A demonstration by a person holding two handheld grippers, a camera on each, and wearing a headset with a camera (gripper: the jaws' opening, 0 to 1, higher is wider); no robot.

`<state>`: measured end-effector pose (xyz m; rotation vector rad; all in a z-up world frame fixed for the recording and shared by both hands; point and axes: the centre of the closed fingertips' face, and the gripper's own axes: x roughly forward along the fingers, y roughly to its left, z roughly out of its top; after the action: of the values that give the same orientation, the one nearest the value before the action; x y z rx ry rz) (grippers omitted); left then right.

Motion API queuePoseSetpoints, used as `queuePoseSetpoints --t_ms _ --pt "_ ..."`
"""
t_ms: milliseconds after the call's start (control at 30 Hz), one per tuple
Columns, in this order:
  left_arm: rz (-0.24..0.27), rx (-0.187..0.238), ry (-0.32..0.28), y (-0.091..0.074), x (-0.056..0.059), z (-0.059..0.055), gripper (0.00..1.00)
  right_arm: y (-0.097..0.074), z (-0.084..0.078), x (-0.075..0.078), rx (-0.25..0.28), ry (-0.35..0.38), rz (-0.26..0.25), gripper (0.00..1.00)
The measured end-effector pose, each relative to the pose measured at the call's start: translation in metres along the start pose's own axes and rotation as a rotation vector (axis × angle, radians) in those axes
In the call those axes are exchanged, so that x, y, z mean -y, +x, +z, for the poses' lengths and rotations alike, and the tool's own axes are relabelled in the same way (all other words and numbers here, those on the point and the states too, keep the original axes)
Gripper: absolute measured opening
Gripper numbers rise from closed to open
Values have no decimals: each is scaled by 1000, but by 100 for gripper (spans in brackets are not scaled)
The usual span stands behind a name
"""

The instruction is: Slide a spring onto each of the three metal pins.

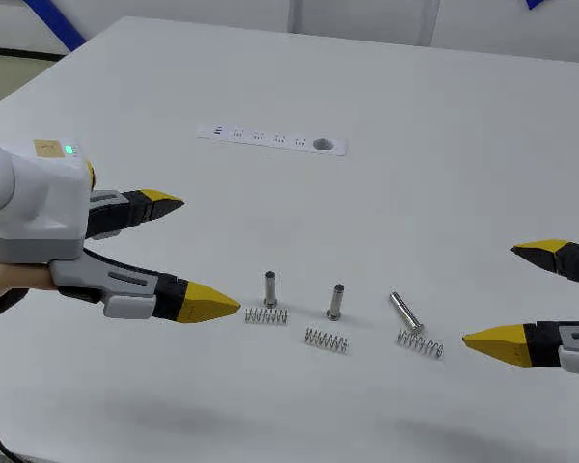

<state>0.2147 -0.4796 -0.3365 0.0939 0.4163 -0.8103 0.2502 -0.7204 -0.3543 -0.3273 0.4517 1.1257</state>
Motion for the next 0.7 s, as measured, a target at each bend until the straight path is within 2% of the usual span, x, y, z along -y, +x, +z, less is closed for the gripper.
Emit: queuePoseSetpoints --t_ms 167,333,433,600,700 --pt "-2 -21 -9 2 1 -7 99 7 -4 0 -23 6 14 81" --pt "-8 -24 -16 4 2 -9 98 16 -6 1 -42 2 19 79" --pt "-8 -74 25 4 1 -17 98 20 -5 0 -46 5 24 77" --pt "-27 -80 28 4 3 -19 97 32 -4 2 -54 0 25 73" --pt "-28 -84 27 7 1 -21 97 41 -8 1 -66 15 48 73"
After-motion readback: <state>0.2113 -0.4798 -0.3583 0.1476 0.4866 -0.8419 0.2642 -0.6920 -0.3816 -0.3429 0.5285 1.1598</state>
